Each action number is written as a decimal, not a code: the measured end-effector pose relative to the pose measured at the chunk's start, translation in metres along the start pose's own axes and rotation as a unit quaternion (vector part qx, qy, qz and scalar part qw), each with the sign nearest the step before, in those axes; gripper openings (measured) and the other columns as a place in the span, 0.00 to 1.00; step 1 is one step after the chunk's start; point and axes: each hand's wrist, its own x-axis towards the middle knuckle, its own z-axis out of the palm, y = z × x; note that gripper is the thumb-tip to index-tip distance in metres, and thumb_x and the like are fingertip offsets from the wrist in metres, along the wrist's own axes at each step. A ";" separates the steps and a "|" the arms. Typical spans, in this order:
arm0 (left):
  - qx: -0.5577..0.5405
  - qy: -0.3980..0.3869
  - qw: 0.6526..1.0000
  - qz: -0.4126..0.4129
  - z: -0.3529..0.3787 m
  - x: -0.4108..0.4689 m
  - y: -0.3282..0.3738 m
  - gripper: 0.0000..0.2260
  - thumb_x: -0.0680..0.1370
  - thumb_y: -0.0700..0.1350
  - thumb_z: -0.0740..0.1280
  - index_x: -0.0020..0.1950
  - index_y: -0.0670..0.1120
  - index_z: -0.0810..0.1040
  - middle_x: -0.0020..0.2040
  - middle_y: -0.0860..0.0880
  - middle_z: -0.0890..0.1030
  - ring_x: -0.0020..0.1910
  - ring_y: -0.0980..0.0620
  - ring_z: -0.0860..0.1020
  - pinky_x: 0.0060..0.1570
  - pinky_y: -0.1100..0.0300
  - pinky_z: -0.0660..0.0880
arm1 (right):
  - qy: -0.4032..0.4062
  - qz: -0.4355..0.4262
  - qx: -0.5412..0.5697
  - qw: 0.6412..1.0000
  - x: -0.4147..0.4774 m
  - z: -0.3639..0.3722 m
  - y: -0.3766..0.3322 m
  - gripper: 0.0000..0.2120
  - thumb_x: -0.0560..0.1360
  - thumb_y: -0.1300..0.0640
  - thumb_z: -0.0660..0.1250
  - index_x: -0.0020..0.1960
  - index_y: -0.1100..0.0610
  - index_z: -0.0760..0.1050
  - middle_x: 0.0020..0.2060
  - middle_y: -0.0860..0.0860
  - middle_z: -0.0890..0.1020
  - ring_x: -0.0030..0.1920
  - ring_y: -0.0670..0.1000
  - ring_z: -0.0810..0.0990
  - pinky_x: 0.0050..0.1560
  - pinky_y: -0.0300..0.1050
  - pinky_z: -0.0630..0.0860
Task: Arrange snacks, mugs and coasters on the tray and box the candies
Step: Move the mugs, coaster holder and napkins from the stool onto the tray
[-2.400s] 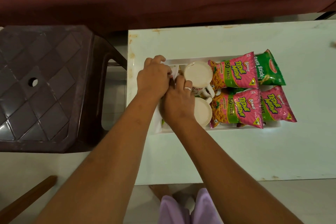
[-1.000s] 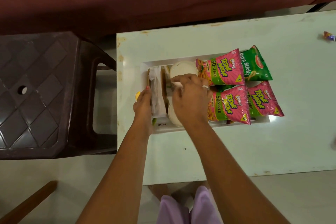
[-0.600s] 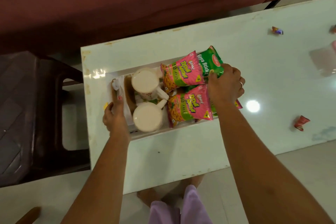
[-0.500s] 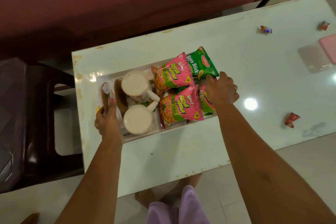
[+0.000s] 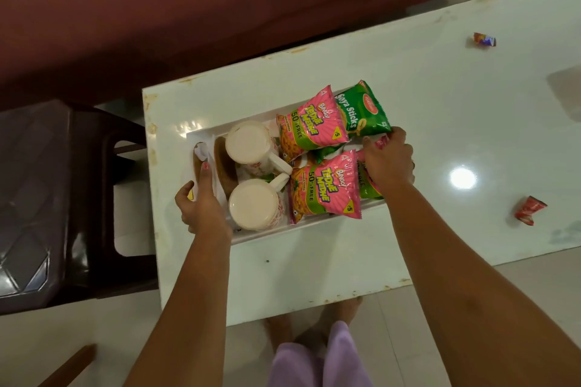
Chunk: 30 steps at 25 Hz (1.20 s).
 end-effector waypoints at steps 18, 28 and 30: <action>-0.036 -0.094 0.995 0.022 0.123 -0.104 -0.007 0.22 0.61 0.68 0.71 0.43 0.56 0.68 0.62 0.47 0.74 0.53 0.49 0.72 0.54 0.52 0.69 | 0.099 0.010 0.006 0.995 0.097 -0.125 0.038 0.28 0.74 0.42 0.62 0.68 0.55 0.63 0.61 0.60 0.72 0.61 0.64 0.72 0.61 0.61 0.69; 0.036 -0.138 0.990 0.017 0.154 -0.146 -0.042 0.20 0.61 0.70 0.68 0.43 0.59 0.70 0.67 0.47 0.70 0.64 0.43 0.69 0.65 0.42 0.68 | 0.090 0.024 -0.008 0.996 0.144 -0.150 0.086 0.26 0.74 0.43 0.61 0.65 0.57 0.63 0.60 0.61 0.73 0.60 0.65 0.73 0.59 0.60 0.70; 0.028 -0.157 0.987 0.006 0.155 -0.146 -0.038 0.21 0.65 0.68 0.66 0.51 0.58 0.73 0.67 0.47 0.70 0.65 0.44 0.70 0.65 0.43 0.68 | 0.080 0.006 -0.014 0.997 0.144 -0.151 0.090 0.25 0.74 0.43 0.61 0.65 0.57 0.63 0.59 0.61 0.74 0.59 0.65 0.73 0.59 0.60 0.71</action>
